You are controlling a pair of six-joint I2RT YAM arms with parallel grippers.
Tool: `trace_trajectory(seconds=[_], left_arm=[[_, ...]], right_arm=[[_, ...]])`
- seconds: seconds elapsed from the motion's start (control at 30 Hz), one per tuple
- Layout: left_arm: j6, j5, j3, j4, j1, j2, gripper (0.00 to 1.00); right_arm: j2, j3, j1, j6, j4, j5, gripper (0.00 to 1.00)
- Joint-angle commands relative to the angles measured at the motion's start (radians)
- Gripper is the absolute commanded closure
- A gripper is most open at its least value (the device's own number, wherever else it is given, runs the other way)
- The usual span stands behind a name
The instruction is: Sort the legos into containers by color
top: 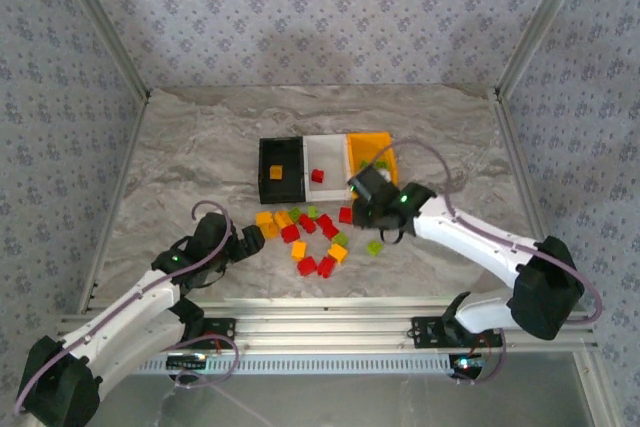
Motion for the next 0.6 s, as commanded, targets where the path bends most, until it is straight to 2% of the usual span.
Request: trace_trajectory(seconds=[0.0, 0.17, 0.37, 0.43, 0.47, 0.57], left_arm=[[0.007, 0.008, 0.037, -0.011, 0.01, -0.003, 0.0], [0.012, 0.005, 0.046, -0.033, 0.01, -0.006, 0.0], [0.017, 0.004, 0.056, -0.048, 0.014, -0.011, 0.0], [0.011, 0.007, 0.054, -0.045, 0.014, -0.012, 0.0], [0.009, 0.009, 0.054, -0.044, 0.015, -0.011, 0.0], [0.013, 0.015, 0.061, -0.044, 0.015, -0.011, 0.01]], right_arm=[[0.07, 0.084, -0.116, -0.049, 0.061, 0.016, 0.68], [0.289, 0.289, -0.232, -0.049, 0.12, 0.014, 0.68], [0.534, 0.502, -0.272, -0.047, 0.072, 0.035, 0.65], [0.575, 0.53, -0.276, -0.036, 0.071, 0.024, 0.57], [0.589, 0.54, -0.276, -0.029, 0.073, 0.021, 0.5], [0.576, 0.535, -0.27, -0.018, 0.1, 0.021, 0.37]])
